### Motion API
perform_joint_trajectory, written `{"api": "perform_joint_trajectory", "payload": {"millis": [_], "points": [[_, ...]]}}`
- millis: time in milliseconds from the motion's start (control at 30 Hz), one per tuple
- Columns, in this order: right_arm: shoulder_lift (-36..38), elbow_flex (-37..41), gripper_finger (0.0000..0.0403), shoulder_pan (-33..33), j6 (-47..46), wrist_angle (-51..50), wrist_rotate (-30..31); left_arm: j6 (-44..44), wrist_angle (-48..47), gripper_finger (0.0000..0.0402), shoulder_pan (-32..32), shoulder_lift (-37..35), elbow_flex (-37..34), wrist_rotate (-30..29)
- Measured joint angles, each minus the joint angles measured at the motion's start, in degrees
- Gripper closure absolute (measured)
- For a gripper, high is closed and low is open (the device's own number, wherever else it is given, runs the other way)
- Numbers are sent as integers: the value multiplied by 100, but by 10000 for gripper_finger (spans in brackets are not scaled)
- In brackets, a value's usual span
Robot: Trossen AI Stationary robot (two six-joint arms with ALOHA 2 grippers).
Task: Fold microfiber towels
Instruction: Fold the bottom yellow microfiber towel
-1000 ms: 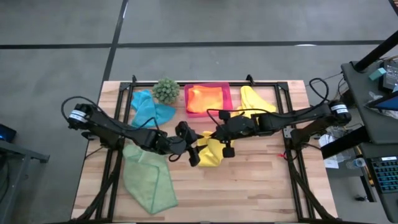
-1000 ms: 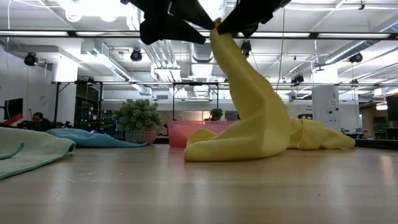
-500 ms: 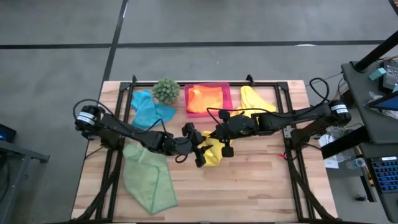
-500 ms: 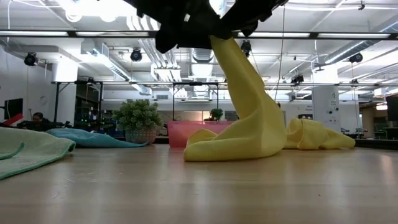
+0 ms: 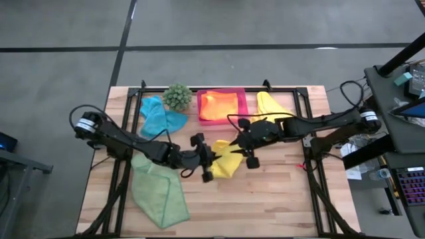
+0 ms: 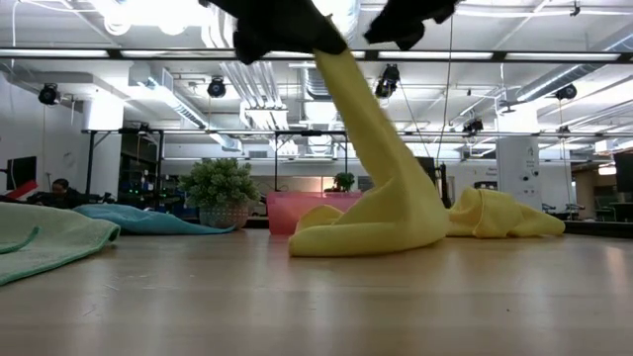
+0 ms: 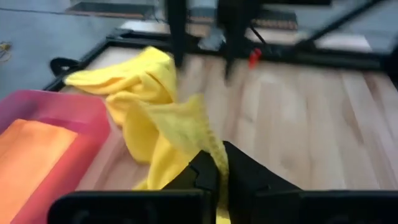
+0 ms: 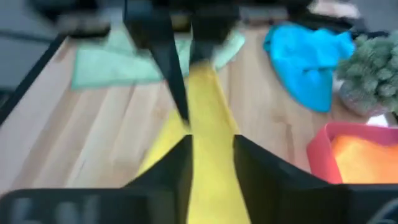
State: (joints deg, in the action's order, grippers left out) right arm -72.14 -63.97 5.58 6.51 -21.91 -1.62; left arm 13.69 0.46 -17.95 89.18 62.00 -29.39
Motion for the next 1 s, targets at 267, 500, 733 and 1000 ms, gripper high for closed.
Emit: {"api": "perform_joint_trajectory", "payload": {"millis": [267, 500, 733, 1000], "points": [[111, 795, 190, -249, 495, -250, -104, -579, -703, 401, -620, -175, -36, 725], [-188, 1735, 162, -754, 639, 882, -387, -520, -707, 401, -850, -153, -100, 1542], [-473, 2084, 174, -937, 649, 1070, -1047, -157, -712, 402, -866, -177, -362, 1554], [-737, 2110, 309, -962, 1054, 925, -1043, -190, -713, 402, -869, -234, -378, 1552]]}}
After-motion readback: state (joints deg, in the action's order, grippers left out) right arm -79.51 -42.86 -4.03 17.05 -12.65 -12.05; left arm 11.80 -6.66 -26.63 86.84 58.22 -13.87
